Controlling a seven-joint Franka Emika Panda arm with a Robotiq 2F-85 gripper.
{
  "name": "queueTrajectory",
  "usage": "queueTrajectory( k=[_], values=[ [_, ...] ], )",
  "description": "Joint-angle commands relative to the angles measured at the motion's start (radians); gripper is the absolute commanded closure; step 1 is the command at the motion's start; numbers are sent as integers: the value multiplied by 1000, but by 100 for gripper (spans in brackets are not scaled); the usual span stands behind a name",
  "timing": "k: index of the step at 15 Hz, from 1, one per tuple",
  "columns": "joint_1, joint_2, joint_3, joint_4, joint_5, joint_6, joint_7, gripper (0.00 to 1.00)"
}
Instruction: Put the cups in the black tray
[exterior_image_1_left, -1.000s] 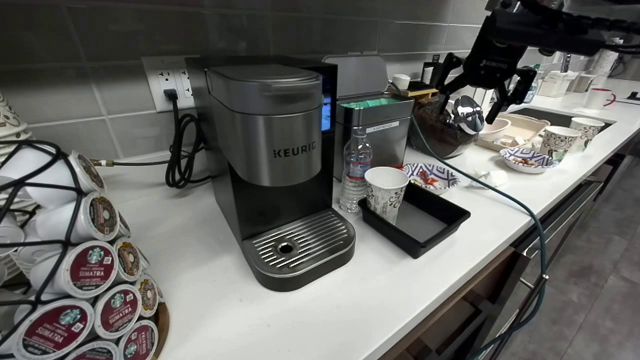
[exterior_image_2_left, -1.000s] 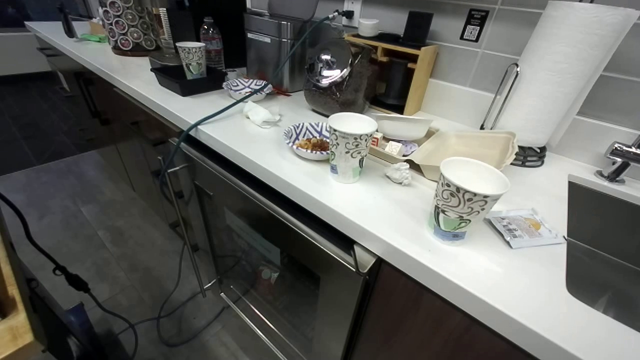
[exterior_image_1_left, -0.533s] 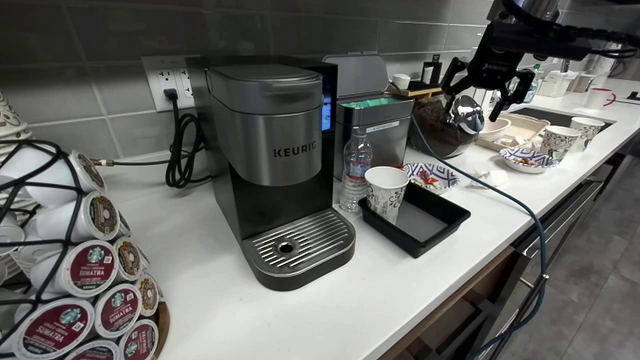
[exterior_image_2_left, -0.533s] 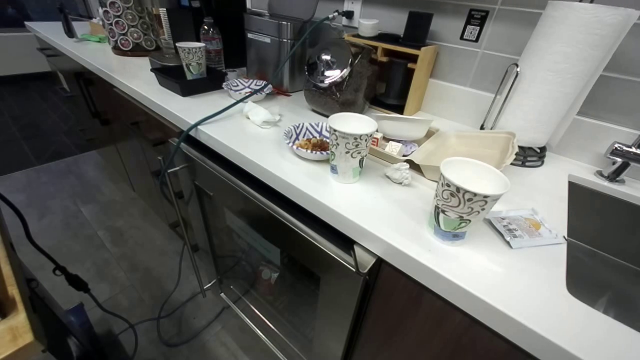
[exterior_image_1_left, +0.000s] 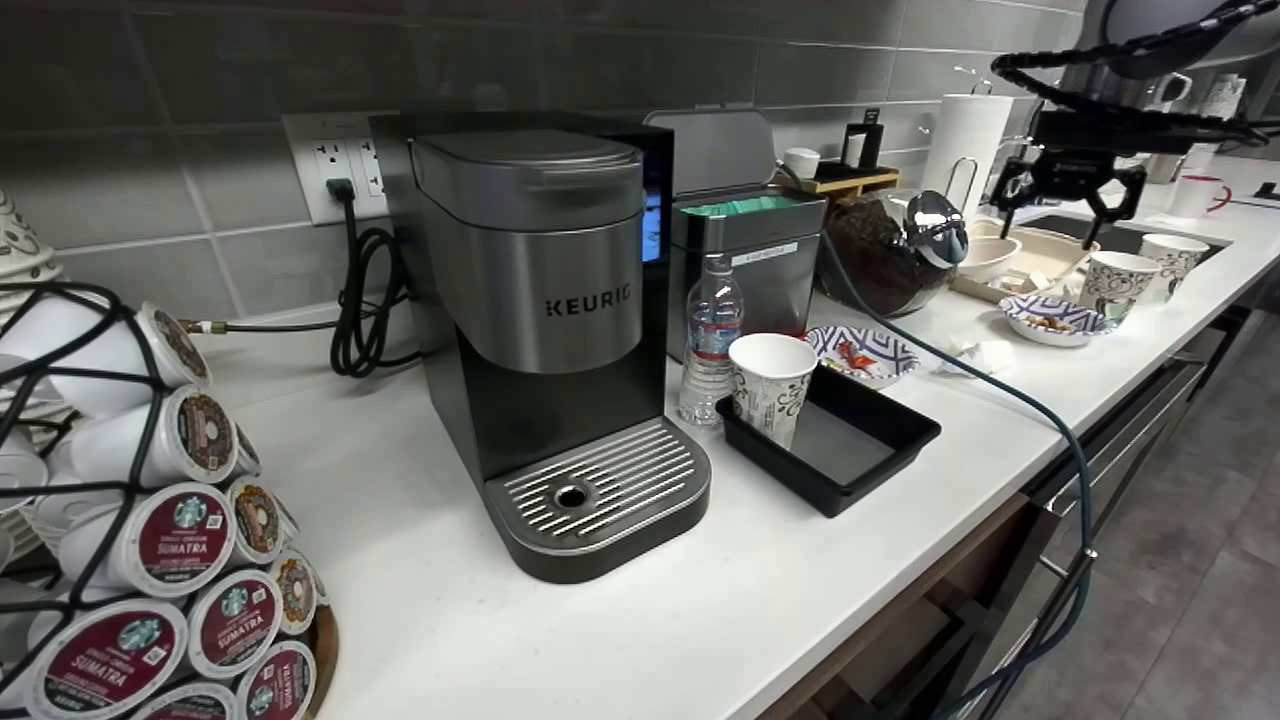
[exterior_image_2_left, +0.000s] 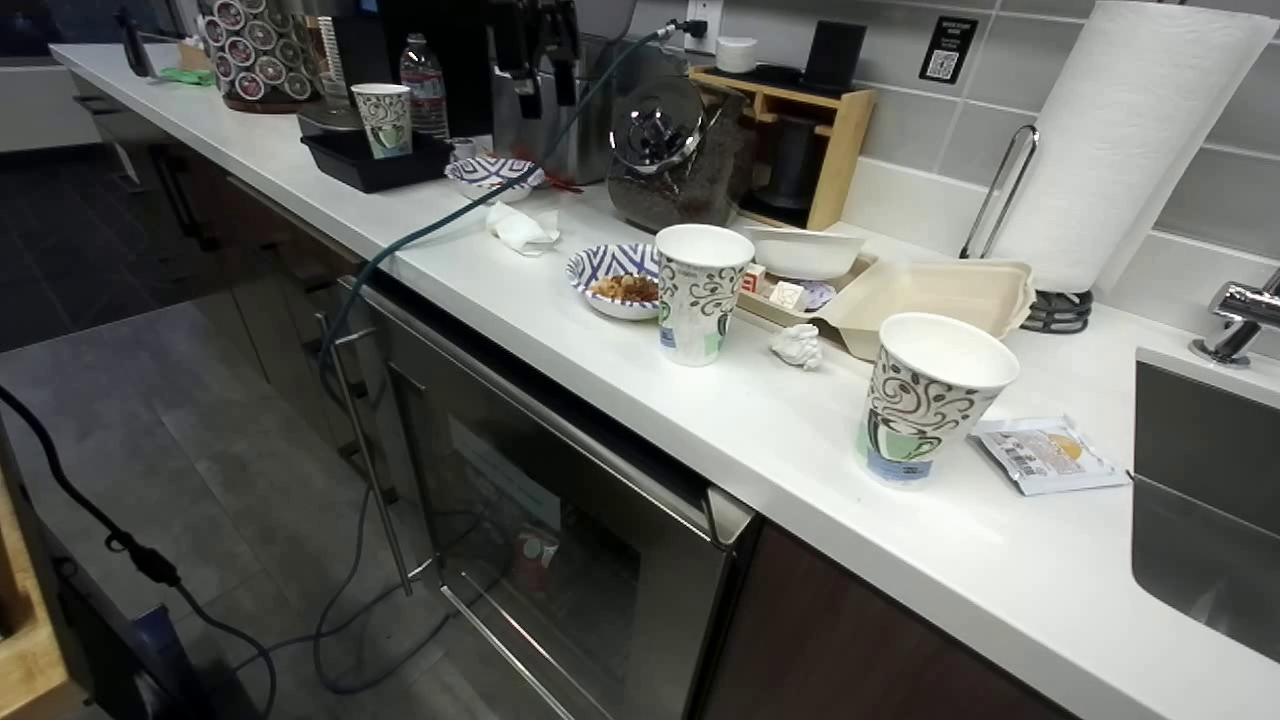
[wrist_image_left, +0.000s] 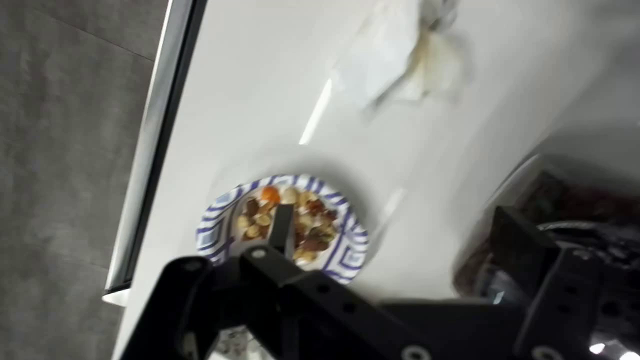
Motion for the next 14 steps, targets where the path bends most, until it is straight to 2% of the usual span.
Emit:
queueTrajectory(
  k=[1,3,6,8,12,14],
  values=[
    [-22,28,-29,33,9,-22,-3,0],
    [-46,50,-45,55,11,-26,-22,0],
    [-25,36,-32,40,11,3,-22,0],
    [-50,103,-39,116,36,-4,-55,0],
    [-168,235,-59,302,159,-110,-206,0],
    [-221,299,-79,388,175,-151,-258,0]
  ],
)
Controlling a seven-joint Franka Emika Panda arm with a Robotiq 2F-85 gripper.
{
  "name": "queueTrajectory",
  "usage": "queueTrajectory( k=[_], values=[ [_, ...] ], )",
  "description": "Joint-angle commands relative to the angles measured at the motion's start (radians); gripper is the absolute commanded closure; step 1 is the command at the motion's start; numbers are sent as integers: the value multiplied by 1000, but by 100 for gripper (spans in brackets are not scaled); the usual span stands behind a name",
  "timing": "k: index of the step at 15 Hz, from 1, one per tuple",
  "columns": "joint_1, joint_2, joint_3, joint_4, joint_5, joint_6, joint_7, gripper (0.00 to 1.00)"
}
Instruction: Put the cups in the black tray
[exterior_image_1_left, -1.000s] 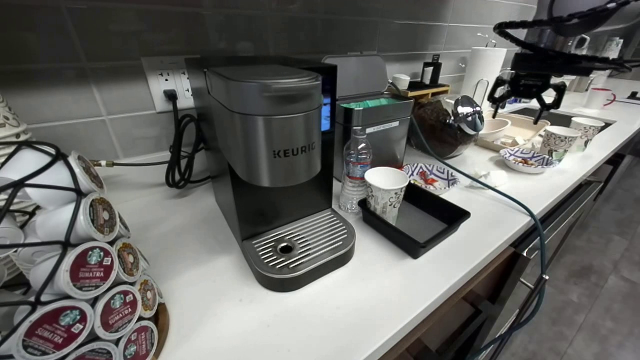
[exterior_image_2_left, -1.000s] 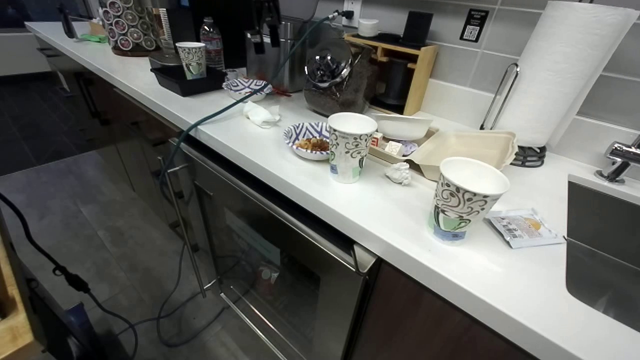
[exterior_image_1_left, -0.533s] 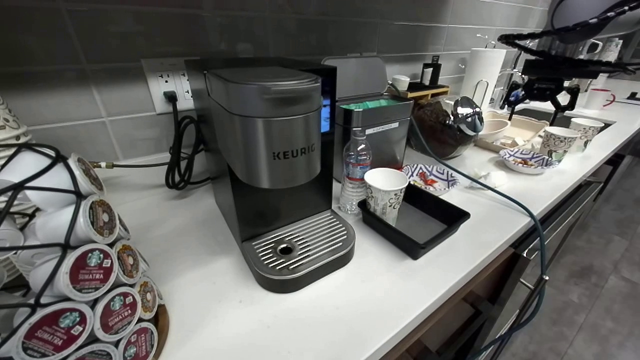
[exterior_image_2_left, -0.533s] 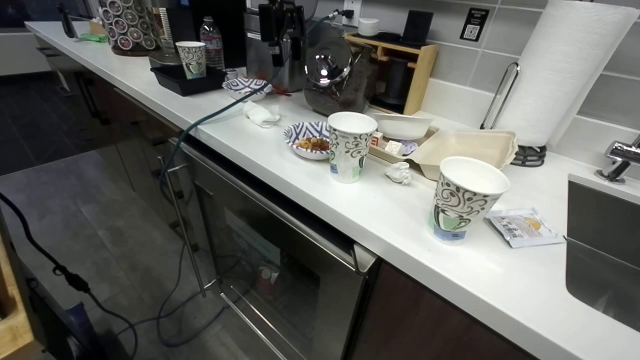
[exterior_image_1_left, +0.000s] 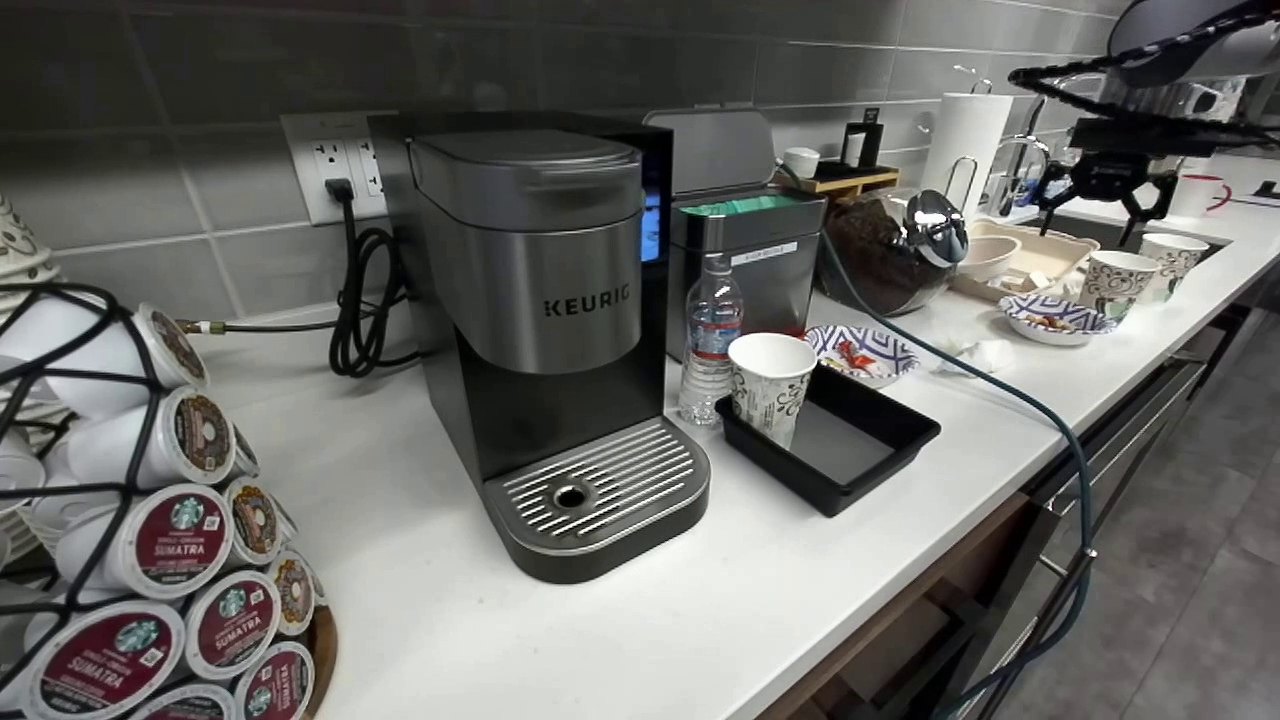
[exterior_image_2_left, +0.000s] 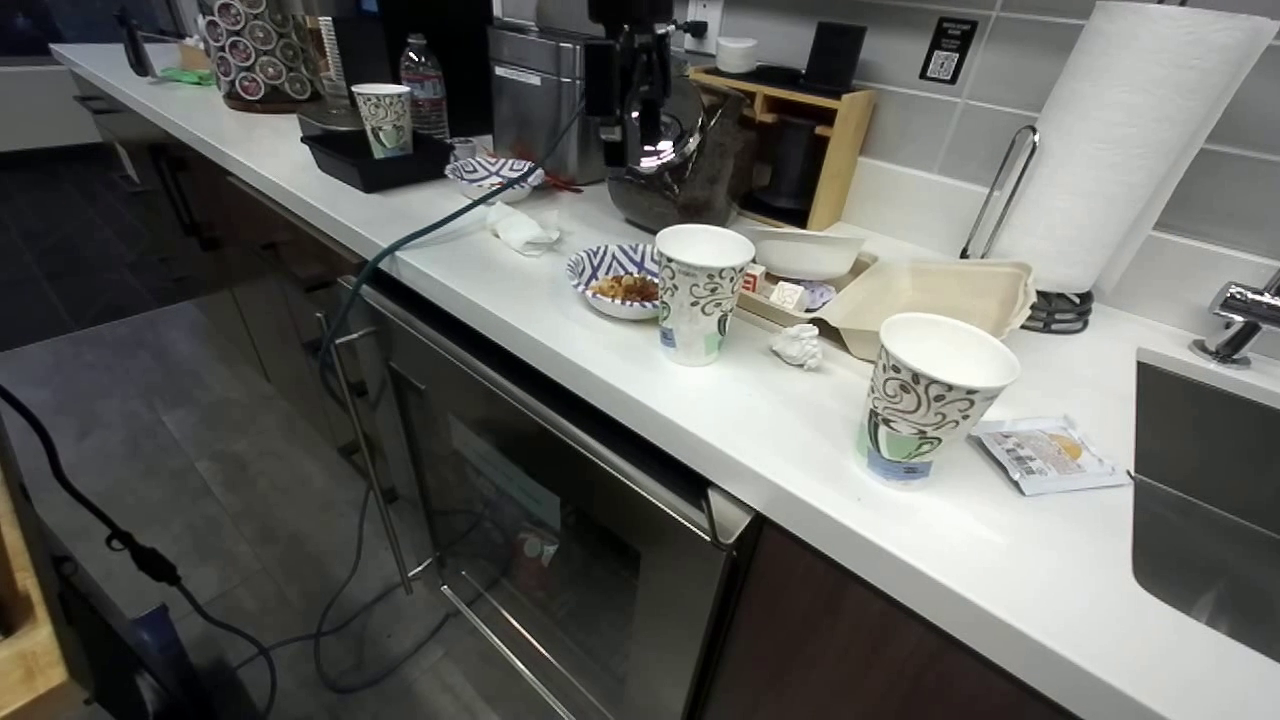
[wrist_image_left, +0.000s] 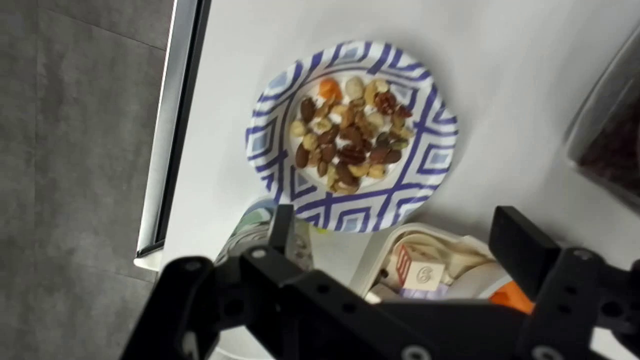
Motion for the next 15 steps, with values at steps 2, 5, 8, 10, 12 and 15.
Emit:
queueTrajectory(
  k=[2,5,8,10,12,15],
  values=[
    [-128,177,-27,249,74,-125,-142,0],
    [-206,219,-10,322,115,-166,-293,0],
    [-284,269,23,404,189,-199,-452,0],
    [-339,307,51,463,238,-245,-564,0],
    [-308,262,28,394,204,-218,-504,0],
    [-330,277,49,423,229,-222,-522,0]
  ],
)
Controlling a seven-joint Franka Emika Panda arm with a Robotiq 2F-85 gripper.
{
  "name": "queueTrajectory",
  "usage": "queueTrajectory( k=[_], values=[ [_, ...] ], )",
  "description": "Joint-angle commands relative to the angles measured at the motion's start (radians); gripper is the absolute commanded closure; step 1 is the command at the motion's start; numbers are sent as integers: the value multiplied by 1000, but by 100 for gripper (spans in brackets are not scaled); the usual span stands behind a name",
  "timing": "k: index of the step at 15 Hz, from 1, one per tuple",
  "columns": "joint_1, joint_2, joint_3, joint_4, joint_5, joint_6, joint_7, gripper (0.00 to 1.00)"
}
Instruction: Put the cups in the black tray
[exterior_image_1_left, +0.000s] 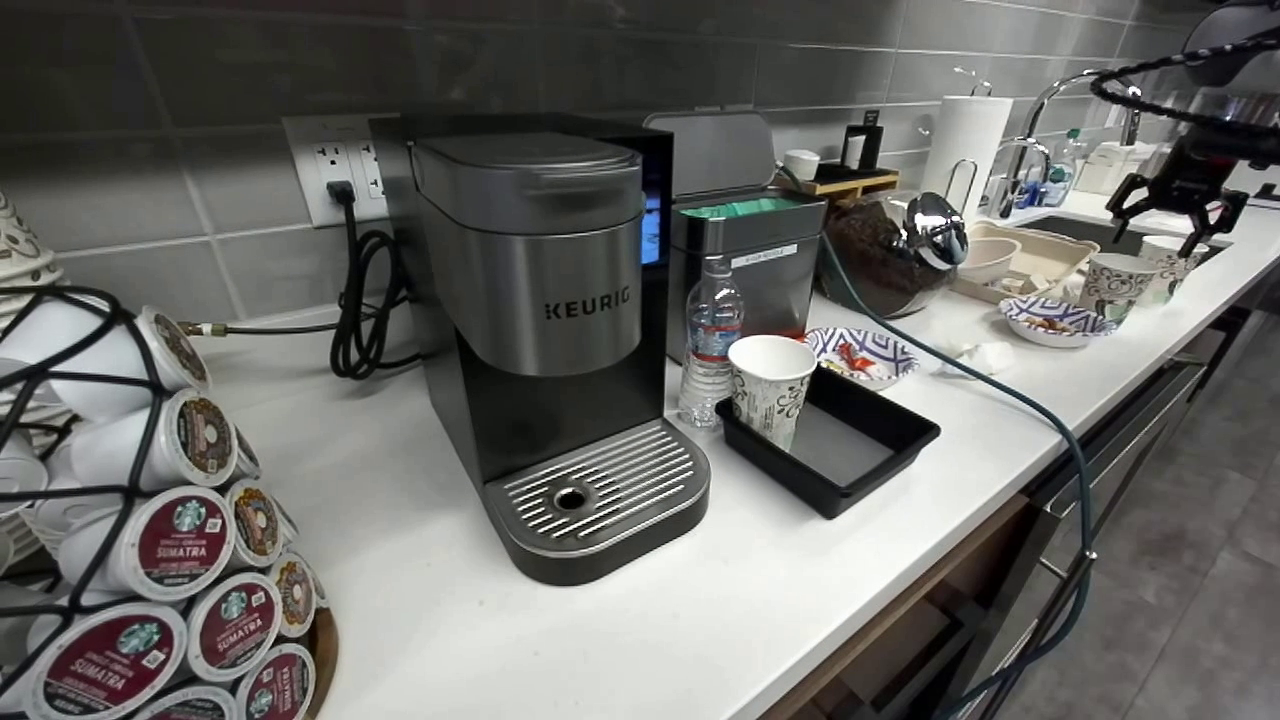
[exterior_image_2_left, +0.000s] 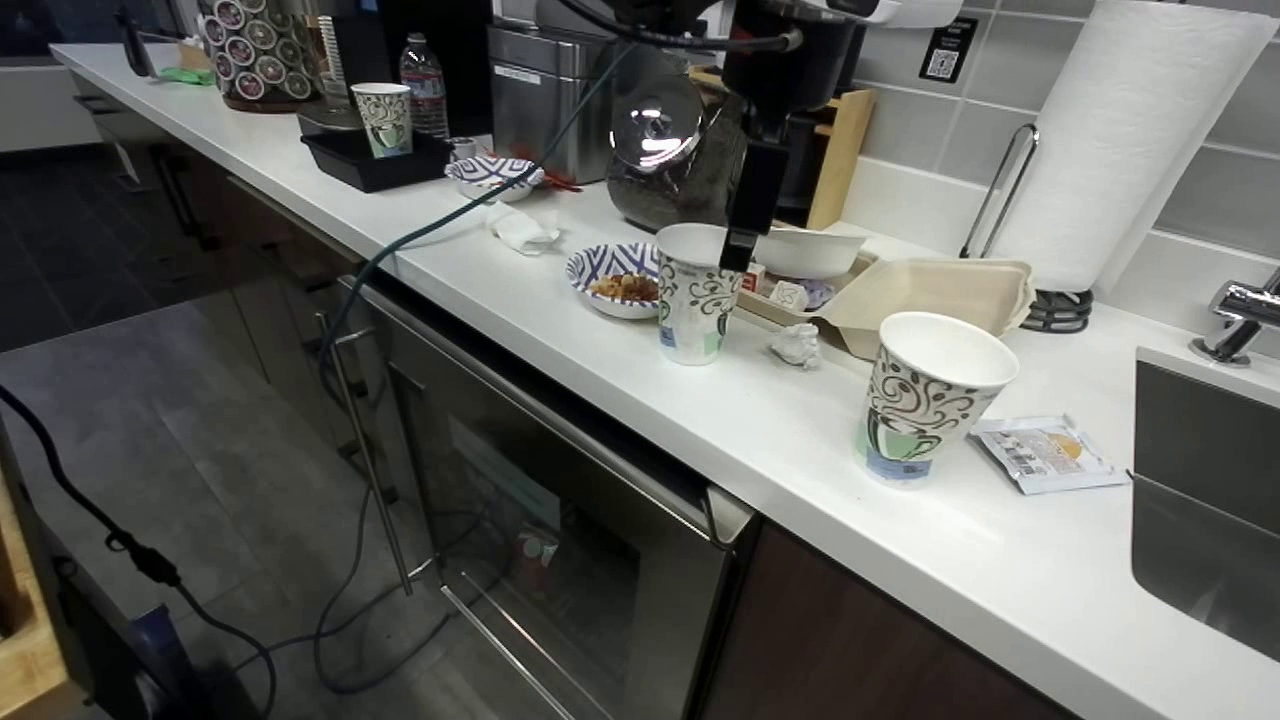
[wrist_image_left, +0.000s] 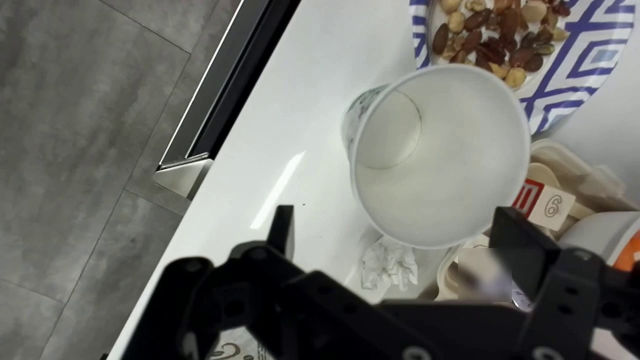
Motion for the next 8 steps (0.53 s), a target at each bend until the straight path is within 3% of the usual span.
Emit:
queueTrajectory(
  k=[1,4,8],
  values=[
    [18,-35,5,-56,5,106,-16,0],
    [17,-21,-3,-47,-16,173,-40,0],
    [-13,-1,-10,-28,-16,172,-102,0]
  ],
)
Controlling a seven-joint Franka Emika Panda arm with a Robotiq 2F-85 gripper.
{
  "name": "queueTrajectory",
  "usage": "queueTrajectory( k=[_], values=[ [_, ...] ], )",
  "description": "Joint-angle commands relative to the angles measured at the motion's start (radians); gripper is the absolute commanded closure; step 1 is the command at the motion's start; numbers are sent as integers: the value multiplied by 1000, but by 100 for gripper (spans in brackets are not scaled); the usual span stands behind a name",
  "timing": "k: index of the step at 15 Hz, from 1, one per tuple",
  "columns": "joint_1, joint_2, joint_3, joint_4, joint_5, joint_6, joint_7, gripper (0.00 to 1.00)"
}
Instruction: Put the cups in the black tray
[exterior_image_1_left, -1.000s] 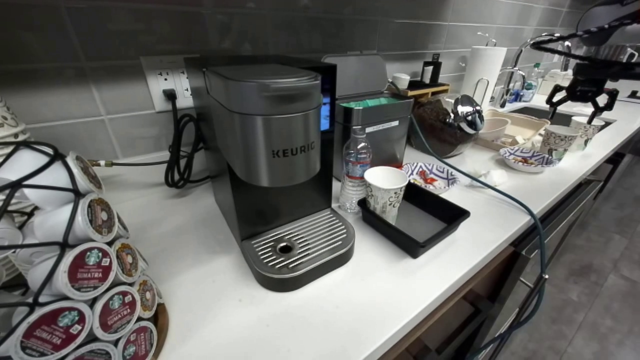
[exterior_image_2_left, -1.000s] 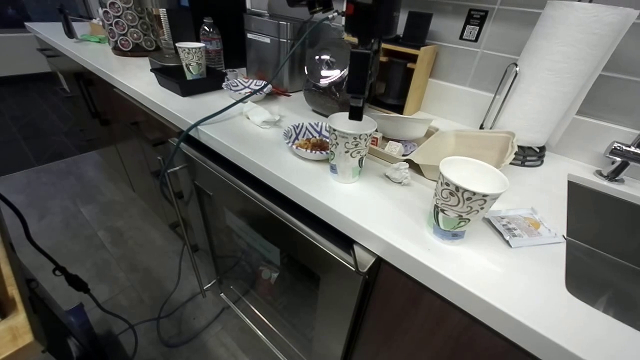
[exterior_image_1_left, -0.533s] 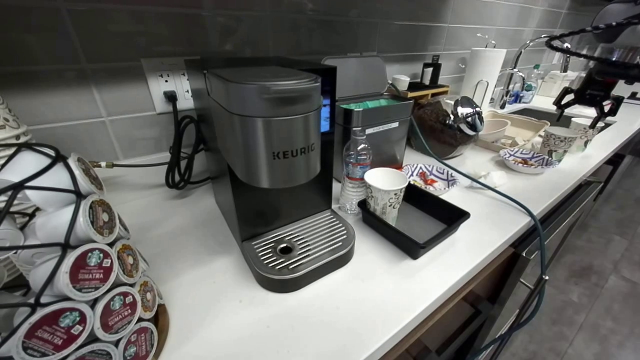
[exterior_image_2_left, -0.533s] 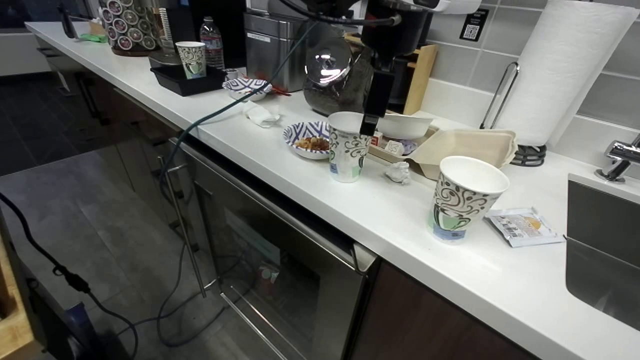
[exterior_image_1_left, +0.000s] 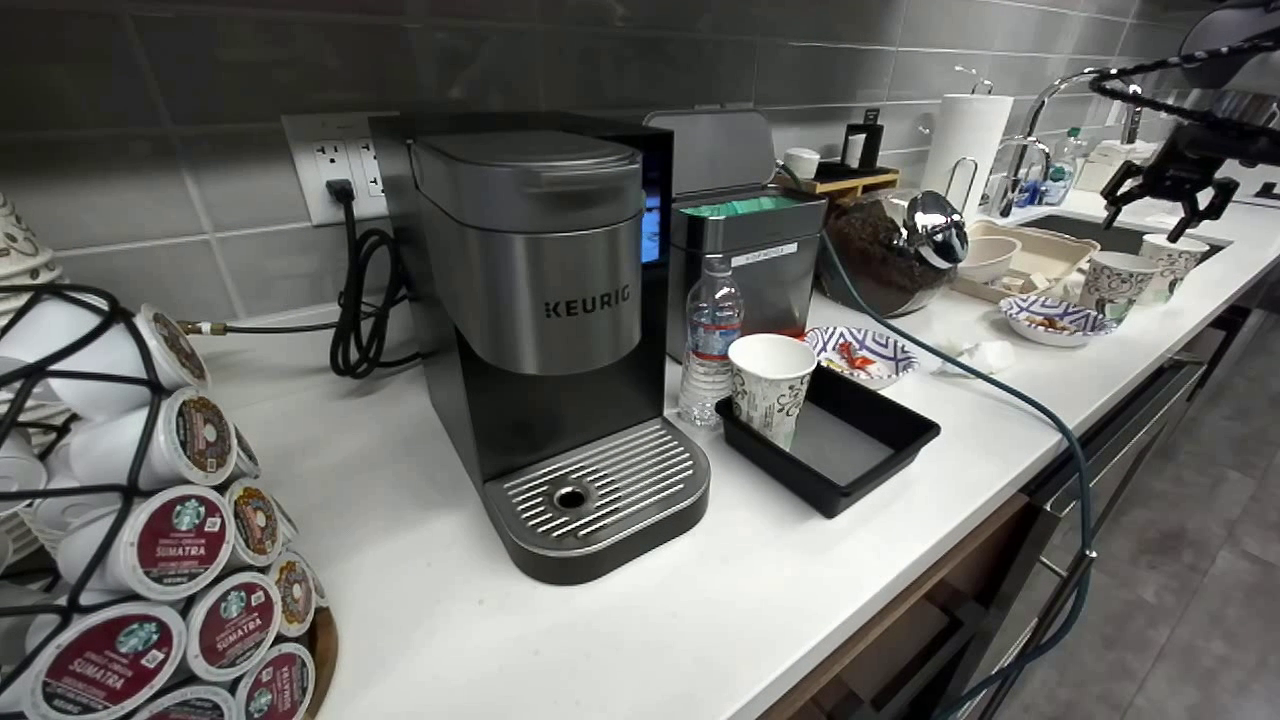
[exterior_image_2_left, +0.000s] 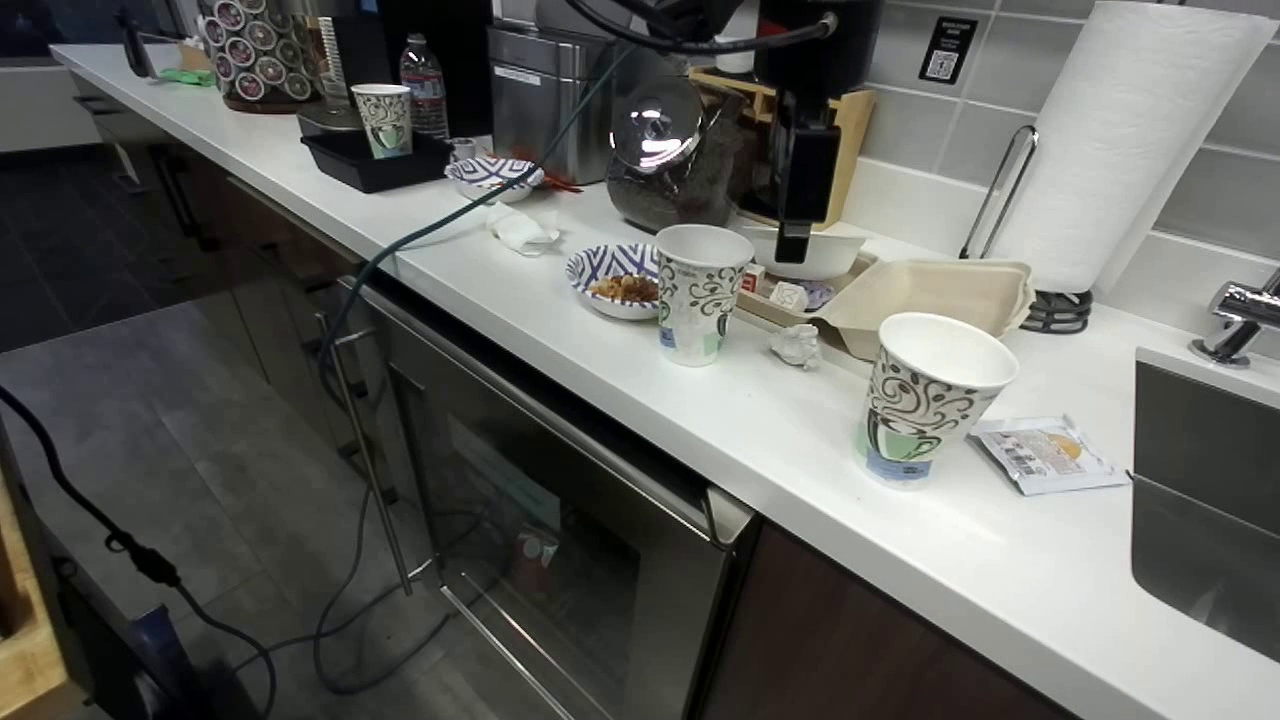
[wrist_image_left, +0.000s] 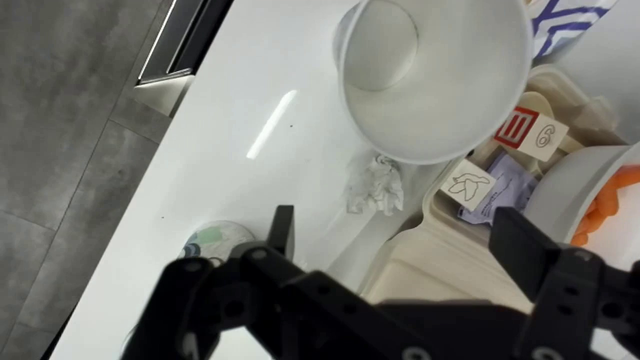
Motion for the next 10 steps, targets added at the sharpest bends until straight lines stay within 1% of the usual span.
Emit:
queueTrajectory(
  k=[1,2,4,5,6,8,10],
  values=[
    [-36,3,3,-10,0,-9,-89,2],
    [-45,2,7,-14,-1,-16,-131,5],
    [-67,-12,21,-39,3,-12,-246,7],
    [-77,-16,26,-45,7,-12,-298,10],
    [-85,-17,31,-49,10,-16,-342,8],
    [-103,-21,44,-55,22,-30,-419,12],
    [-114,-31,55,-67,34,-38,-478,12]
  ],
)
